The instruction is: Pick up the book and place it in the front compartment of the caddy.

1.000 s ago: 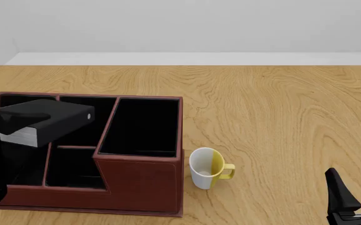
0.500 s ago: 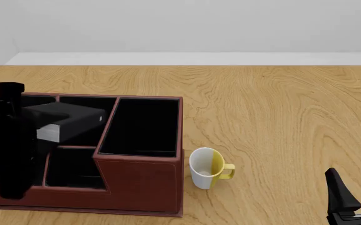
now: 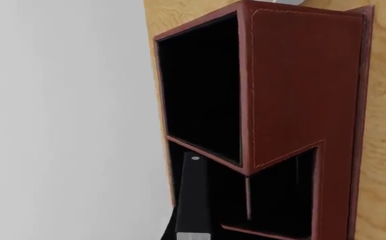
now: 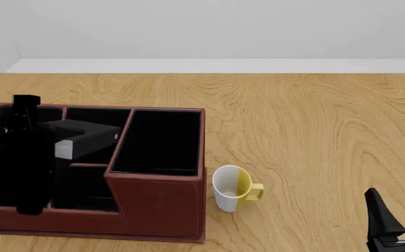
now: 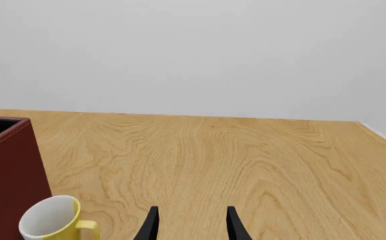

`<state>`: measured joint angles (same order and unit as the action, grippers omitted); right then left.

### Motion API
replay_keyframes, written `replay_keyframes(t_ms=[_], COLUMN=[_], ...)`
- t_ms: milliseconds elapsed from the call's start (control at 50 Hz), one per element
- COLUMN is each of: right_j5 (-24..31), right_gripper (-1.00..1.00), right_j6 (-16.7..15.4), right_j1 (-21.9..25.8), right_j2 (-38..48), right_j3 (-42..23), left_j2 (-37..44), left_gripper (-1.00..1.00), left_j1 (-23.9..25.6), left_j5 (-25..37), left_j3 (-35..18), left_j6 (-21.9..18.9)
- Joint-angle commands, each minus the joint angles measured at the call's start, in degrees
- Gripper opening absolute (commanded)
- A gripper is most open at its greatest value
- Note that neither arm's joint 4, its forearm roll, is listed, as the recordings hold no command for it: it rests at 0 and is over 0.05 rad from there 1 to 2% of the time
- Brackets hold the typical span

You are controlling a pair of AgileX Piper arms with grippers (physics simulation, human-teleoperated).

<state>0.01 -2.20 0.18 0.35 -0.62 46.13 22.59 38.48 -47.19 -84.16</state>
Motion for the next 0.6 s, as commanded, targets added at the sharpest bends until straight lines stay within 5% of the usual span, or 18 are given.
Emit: replay_keyframes(t_ms=[20, 600], right_j5=[0.0, 0.0], right_gripper=[1.00, 1.00], right_j6=[0.0, 0.0], right_j1=[0.0, 0.0], right_j2=[0.0, 0.0], right_j3=[0.0, 0.0], left_j2=[3.3, 9.4], left_gripper=[-1.00, -1.00], left_j1=[-1.9, -1.9], left_j5=[-1.9, -6.7], left_j3=[2.2, 4.8], left_j6=[-1.9, -1.0])
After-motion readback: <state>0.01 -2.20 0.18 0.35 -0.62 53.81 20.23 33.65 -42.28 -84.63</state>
